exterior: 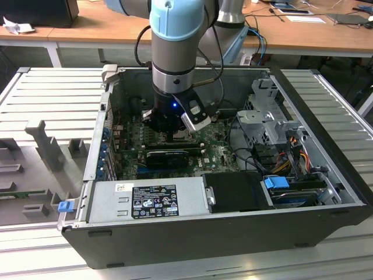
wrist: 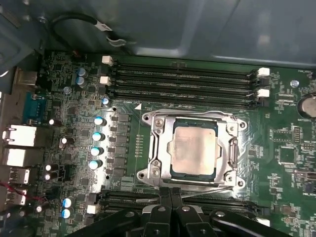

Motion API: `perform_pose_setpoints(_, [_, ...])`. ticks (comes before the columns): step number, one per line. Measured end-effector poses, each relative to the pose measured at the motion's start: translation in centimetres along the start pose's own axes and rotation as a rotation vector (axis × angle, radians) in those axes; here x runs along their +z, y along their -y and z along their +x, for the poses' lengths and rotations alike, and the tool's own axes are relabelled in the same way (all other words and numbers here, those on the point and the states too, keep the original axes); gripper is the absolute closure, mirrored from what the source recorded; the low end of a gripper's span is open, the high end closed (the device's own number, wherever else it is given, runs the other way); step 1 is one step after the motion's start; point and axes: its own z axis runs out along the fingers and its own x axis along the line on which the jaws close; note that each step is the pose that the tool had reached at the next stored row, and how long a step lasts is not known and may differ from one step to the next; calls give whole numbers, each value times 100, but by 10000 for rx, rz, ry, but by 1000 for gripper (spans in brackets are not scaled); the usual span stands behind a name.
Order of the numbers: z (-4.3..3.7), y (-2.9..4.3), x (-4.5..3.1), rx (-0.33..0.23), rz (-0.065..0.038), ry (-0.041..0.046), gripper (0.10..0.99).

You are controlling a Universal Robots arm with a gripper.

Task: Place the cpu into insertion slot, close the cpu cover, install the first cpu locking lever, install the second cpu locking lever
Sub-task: 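Install the second cpu locking lever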

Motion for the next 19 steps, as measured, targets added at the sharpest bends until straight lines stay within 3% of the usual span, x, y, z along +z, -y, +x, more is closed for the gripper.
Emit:
perform_pose_setpoints(8, [86,60,29,-45,-332,19,980])
perform_pose_setpoints(11, [117,97,34,-160,-505,15,980])
perform_pose_setpoints(13, [141,134,42,-162,-698,30,980])
perform_pose_setpoints(15, [161,147,49,-167,-826,40,980])
perform_pose_setpoints(19, [184,150,77,-170,-979,53,980])
